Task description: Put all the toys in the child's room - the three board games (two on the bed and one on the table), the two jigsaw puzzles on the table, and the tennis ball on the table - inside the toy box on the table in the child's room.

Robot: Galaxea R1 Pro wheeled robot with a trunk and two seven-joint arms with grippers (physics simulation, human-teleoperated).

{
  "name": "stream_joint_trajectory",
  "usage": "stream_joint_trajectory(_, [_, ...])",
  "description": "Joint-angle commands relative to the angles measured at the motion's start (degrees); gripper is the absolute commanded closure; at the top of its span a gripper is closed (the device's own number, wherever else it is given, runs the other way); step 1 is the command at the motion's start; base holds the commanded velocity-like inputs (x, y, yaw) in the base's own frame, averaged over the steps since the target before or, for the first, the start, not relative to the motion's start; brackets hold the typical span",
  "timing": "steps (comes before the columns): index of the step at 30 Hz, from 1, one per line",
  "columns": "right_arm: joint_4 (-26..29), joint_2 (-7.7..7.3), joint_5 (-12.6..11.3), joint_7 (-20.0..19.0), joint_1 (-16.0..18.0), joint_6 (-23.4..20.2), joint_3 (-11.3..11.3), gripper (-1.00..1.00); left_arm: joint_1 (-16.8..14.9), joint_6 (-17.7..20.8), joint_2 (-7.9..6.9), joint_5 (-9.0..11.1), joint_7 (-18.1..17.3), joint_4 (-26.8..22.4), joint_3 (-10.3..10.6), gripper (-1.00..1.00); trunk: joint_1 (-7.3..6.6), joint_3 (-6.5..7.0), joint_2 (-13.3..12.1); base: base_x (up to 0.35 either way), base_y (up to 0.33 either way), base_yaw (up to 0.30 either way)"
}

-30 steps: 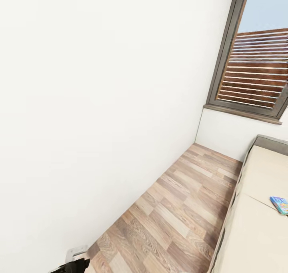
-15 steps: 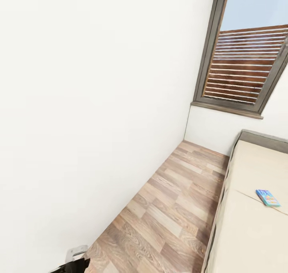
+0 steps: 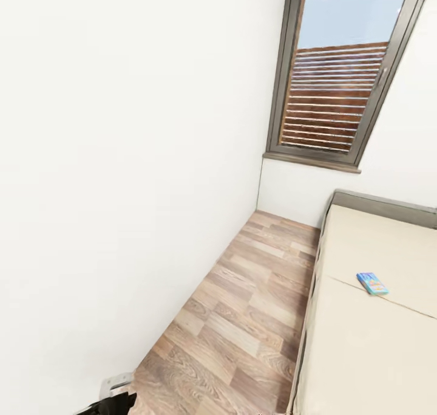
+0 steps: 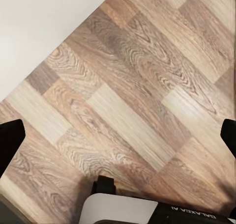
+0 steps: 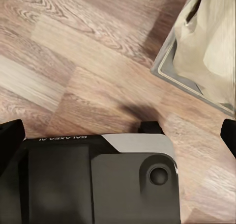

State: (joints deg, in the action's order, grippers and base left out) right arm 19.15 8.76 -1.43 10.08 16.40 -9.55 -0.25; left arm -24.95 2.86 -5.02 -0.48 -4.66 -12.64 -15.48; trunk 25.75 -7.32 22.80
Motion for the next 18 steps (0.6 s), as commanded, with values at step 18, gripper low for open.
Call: stream_joint_trajectory(18, [0.1, 0.03, -0.1, 0.2, 0.0, -0.3, 0.0, -1.0, 0.1, 0.3, 0.01, -0.1, -0.4, -0.1, -0.4, -1.0, 0.03, -0.12, 0.1, 0.014, 0.015, -0.279])
